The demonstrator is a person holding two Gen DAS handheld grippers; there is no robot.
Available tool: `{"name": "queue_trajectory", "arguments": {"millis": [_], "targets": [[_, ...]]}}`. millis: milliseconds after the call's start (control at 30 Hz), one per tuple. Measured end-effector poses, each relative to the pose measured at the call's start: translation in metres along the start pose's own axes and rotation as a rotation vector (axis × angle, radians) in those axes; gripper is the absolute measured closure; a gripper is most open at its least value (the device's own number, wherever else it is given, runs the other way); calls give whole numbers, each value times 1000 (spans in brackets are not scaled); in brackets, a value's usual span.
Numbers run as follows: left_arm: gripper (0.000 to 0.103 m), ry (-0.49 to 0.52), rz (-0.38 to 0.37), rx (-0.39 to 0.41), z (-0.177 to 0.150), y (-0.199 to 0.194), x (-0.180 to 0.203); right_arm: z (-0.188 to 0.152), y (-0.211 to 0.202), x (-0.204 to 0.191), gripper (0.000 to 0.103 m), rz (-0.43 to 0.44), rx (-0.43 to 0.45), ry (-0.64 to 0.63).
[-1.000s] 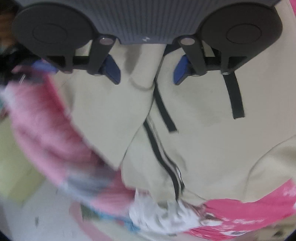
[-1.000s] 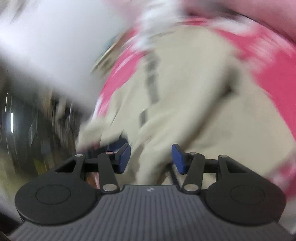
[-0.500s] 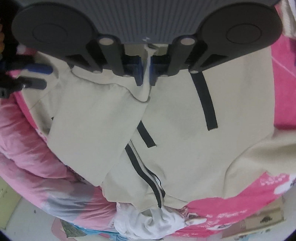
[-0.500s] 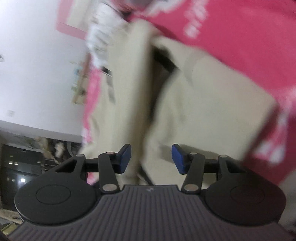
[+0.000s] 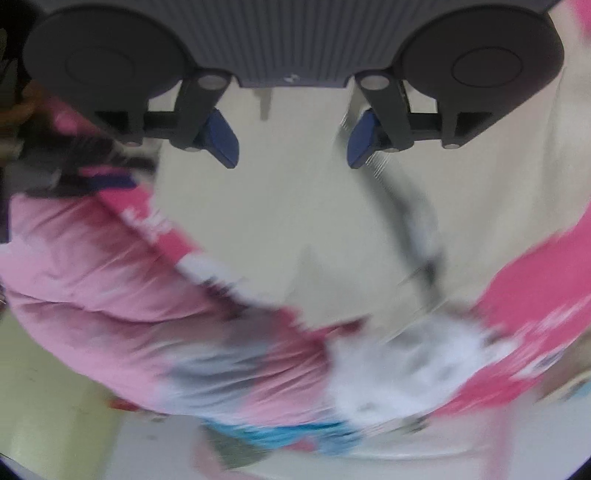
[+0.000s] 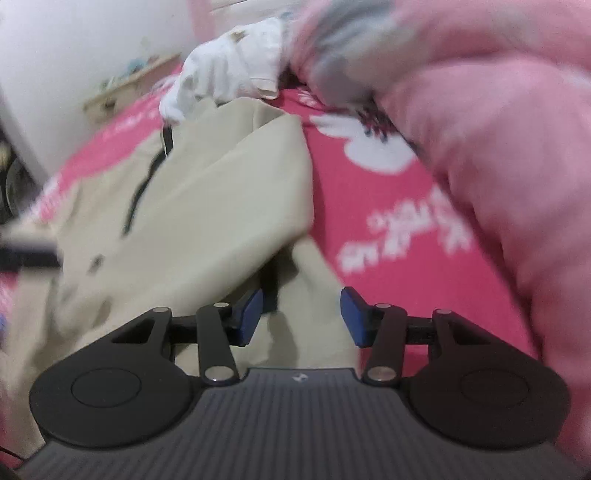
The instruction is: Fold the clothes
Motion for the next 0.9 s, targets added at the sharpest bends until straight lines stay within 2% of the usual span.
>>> {"name": "queue_trajectory", "arguments": {"millis": [100, 133, 167, 200, 267, 367, 467, 533, 633, 700, 733, 800, 833, 900], "targets": [[29, 73, -69, 17, 50, 47, 11, 2, 12, 12, 57, -11, 1, -8], [29, 87, -74, 7, 63, 64, 12, 2, 15, 16, 62, 4, 5, 10], [29, 101, -78, -5, 75, 80, 13, 1, 18, 19, 80, 26, 14, 30], [29, 108, -74, -23, 88, 98, 18, -2, 20, 21, 87, 46, 26, 44], [29, 119, -70, -68, 110, 127, 27, -8, 23, 21, 93, 65, 49, 58], [31, 152, -74, -157, 135, 156, 43, -11, 28, 12, 95, 56, 88, 1], [31, 237, -113, -294, 140, 170, 75, -15, 28, -5, 96, 25, 147, -145], [30, 307, -131, -386, 135, 178, 99, -22, 29, -22, 96, -20, 186, -300], [32, 463, -22, -482, 120, 197, 123, -33, 33, -46, 96, -97, 229, -530], [52, 517, 28, -498, 111, 204, 123, -37, 32, -51, 96, -113, 241, -594], [56, 526, 46, -501, 107, 207, 121, -36, 31, -50, 96, -108, 242, -593], [72, 490, 26, -473, 107, 204, 109, -35, 29, -46, 96, -102, 241, -583], [75, 456, 8, -453, 108, 200, 103, -34, 28, -44, 96, -100, 239, -577], [86, 321, -78, -367, 109, 179, 77, -32, 29, -41, 96, -97, 233, -566]]}}
Point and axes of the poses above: each gripper's, at about its wrist camera, not at the fingertips, and y roughly the way its jaws point, x to its right, z to its top, the point moved 3 cm from there along y, roughly the way its jaws point, and after that the axes turned 5 degrees about -x, right-handed, at the moved point
